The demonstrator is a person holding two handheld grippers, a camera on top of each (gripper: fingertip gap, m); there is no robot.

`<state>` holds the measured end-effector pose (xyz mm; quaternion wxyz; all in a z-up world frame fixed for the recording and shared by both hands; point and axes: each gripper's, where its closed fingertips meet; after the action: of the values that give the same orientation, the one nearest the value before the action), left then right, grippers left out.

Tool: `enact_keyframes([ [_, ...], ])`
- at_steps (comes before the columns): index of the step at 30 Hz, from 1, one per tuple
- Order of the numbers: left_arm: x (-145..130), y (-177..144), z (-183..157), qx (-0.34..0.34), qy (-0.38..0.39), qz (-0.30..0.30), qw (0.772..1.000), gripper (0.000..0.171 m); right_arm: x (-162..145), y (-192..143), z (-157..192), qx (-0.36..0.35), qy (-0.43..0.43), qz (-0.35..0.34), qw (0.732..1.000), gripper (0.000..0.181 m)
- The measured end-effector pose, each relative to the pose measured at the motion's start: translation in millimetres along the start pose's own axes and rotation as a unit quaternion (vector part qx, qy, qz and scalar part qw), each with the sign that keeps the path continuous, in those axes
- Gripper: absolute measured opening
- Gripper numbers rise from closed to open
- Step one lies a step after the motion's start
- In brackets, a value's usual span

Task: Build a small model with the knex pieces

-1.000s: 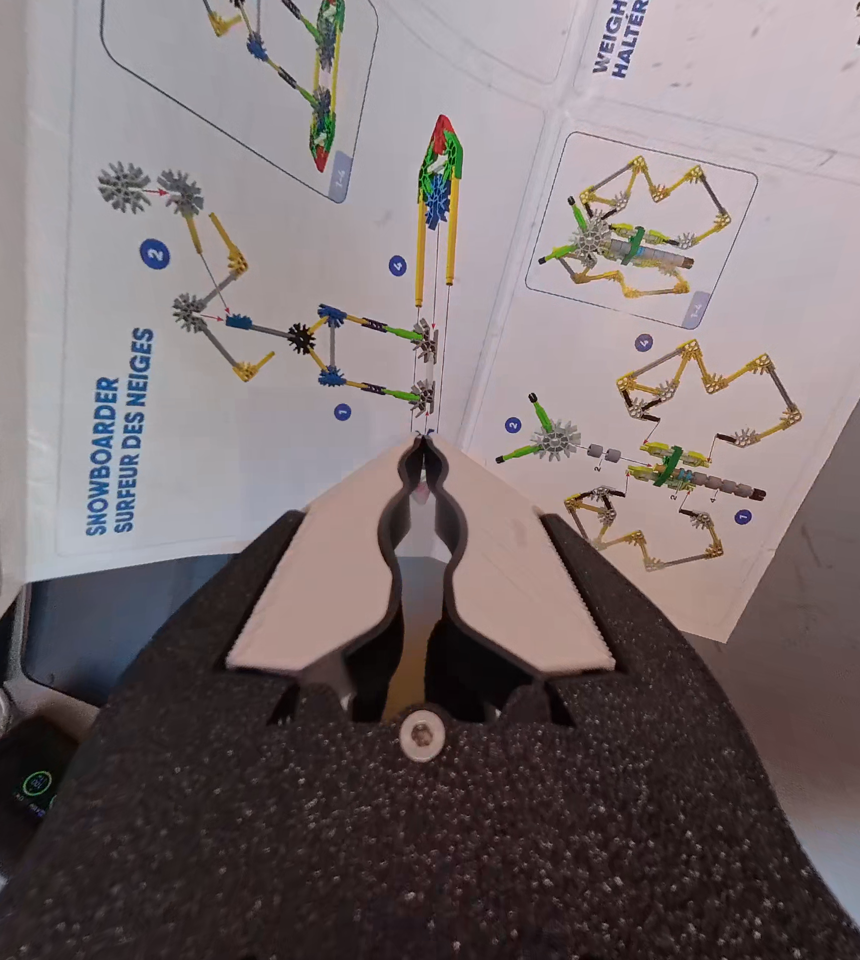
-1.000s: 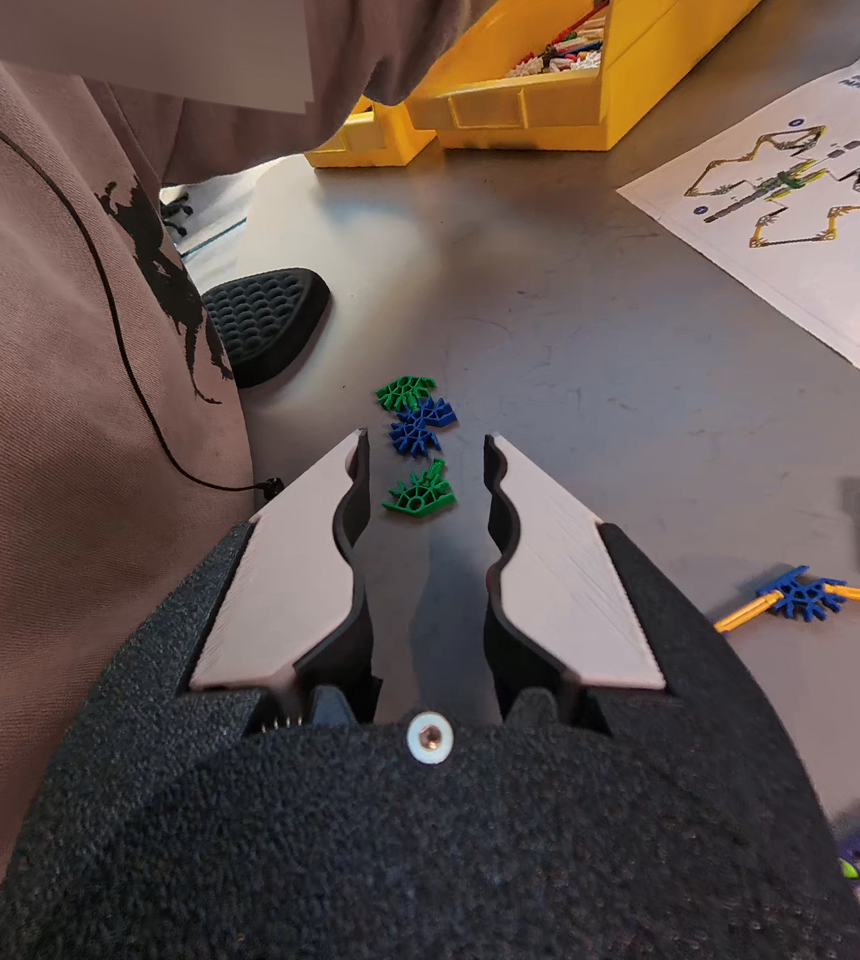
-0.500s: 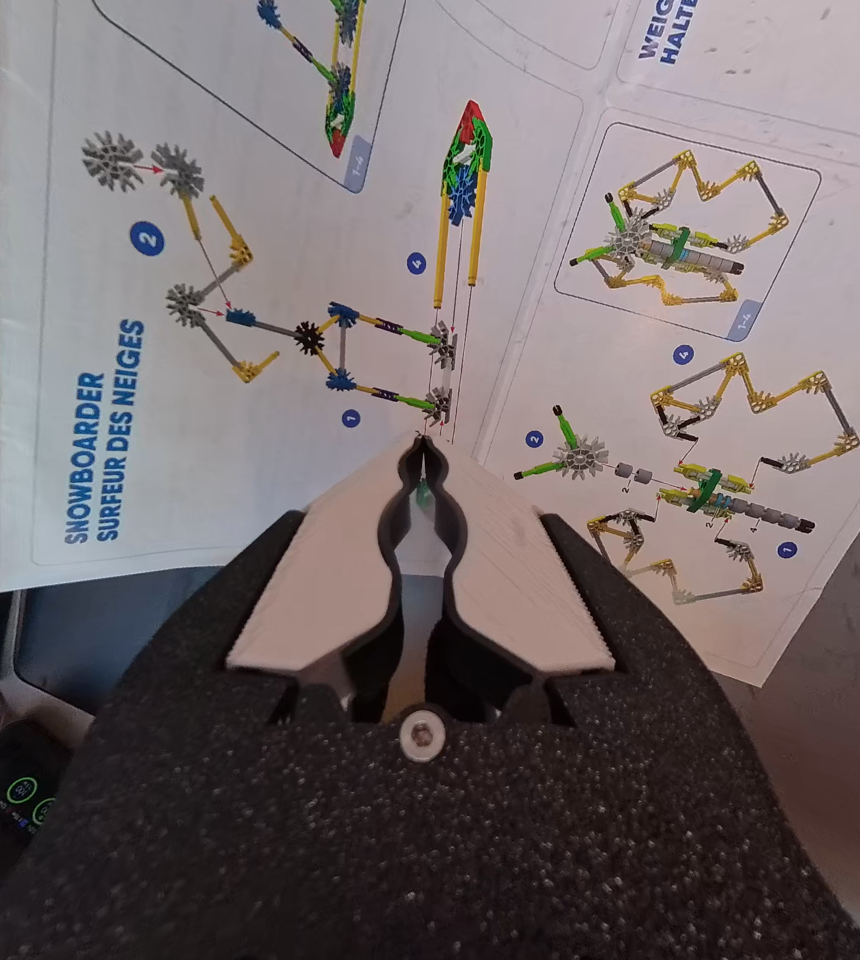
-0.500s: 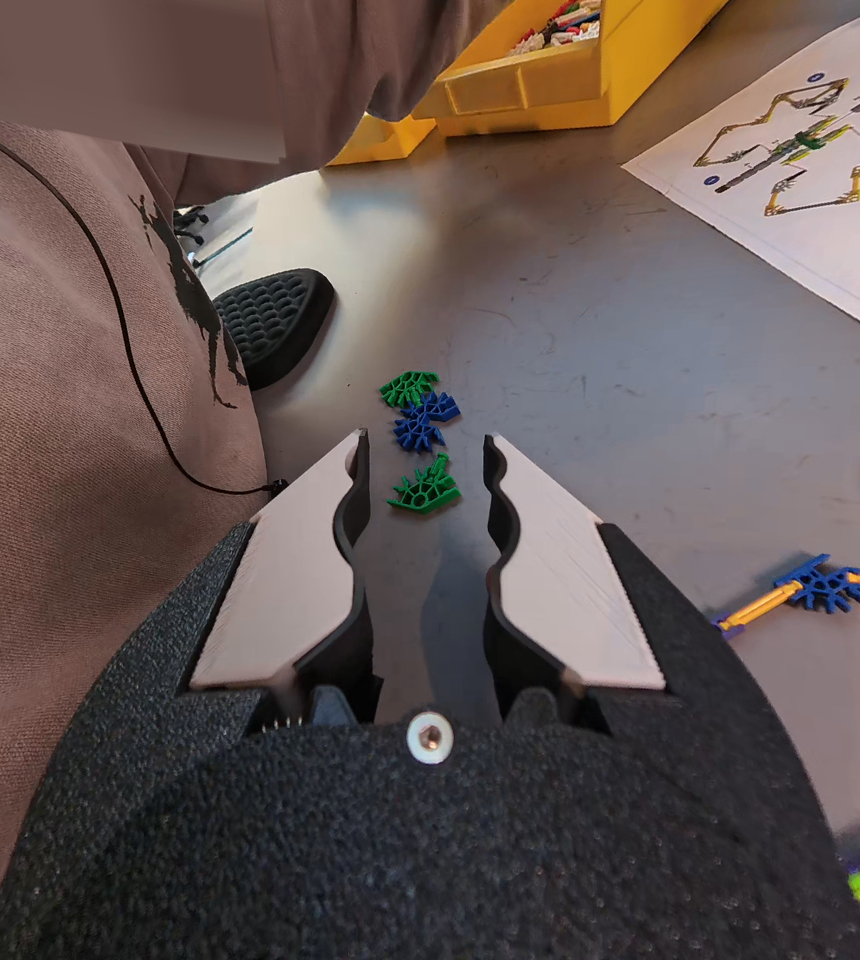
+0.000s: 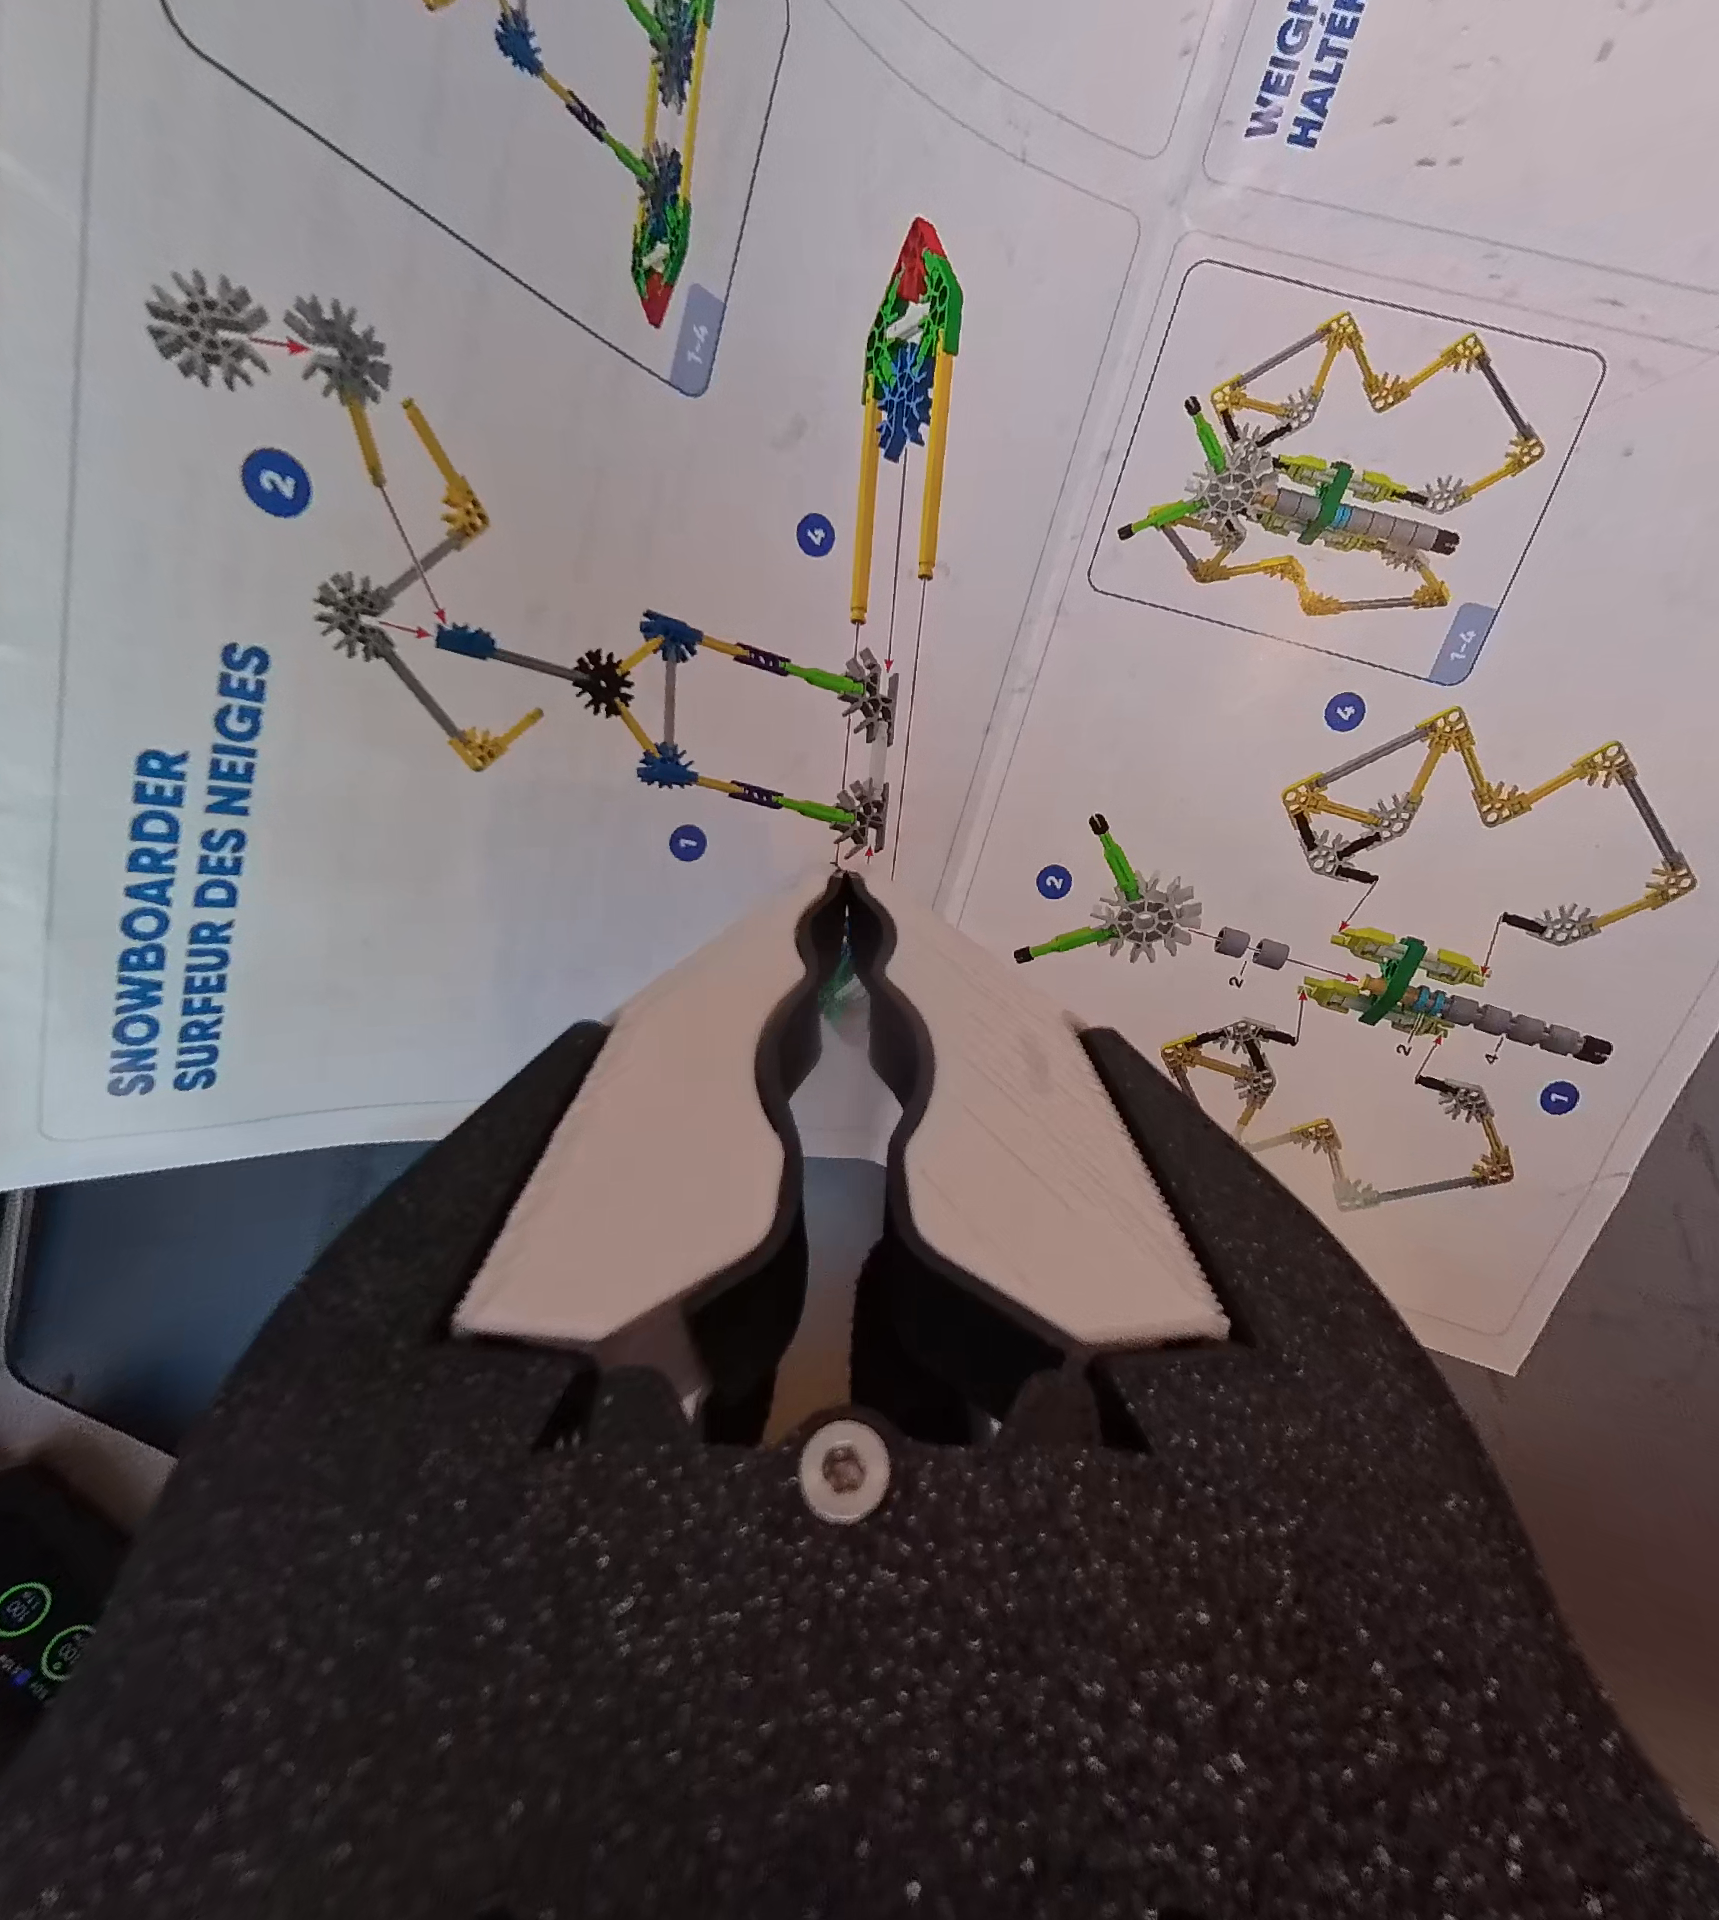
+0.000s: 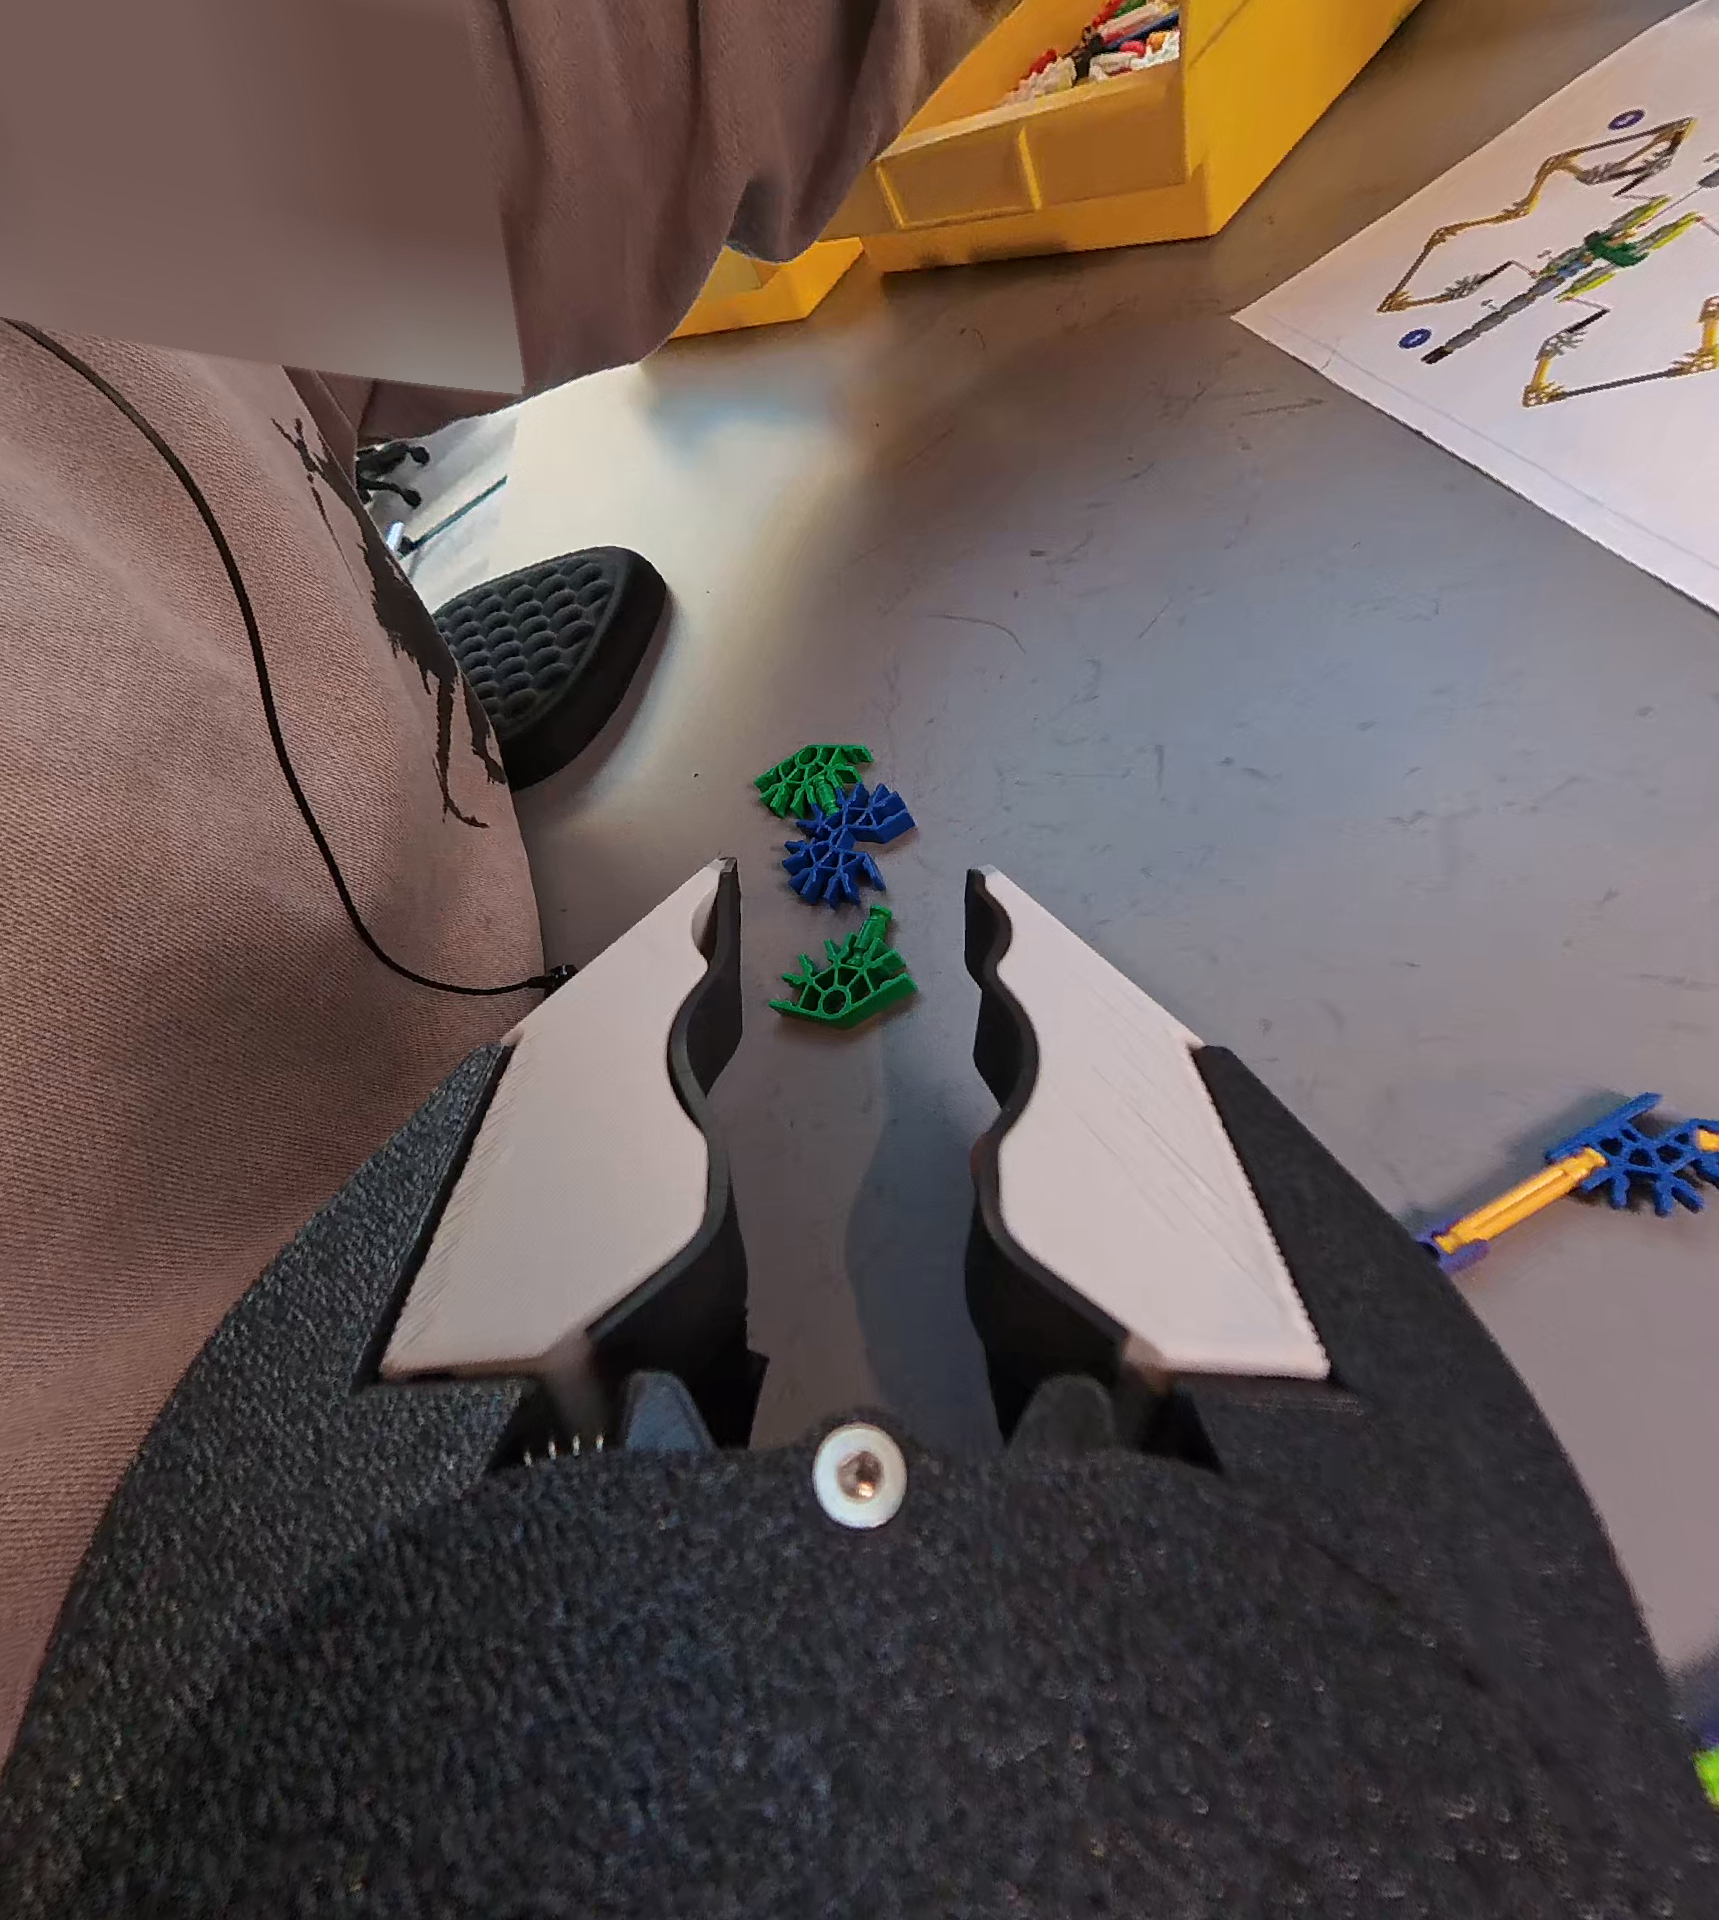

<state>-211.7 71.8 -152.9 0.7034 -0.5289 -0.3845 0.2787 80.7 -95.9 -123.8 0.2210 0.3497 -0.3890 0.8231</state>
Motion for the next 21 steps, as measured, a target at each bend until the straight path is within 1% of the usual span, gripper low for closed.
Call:
enact_keyframes([
  [21, -3.4, 1.0, -2.0, -0.005, 0.005, 0.009, 1.000, 0.000, -1.2, 1.2, -0.3, 0.002, 0.008, 0.003, 1.000, 0.041],
])
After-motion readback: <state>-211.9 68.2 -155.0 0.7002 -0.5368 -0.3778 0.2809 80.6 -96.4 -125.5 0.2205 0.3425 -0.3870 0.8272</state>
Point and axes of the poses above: each gripper's, where its closed fingertips meet, y out along the fingers, x out of its top, z = x × y across the jaws, and after that the axes turned 7 degrees about z, right-handed
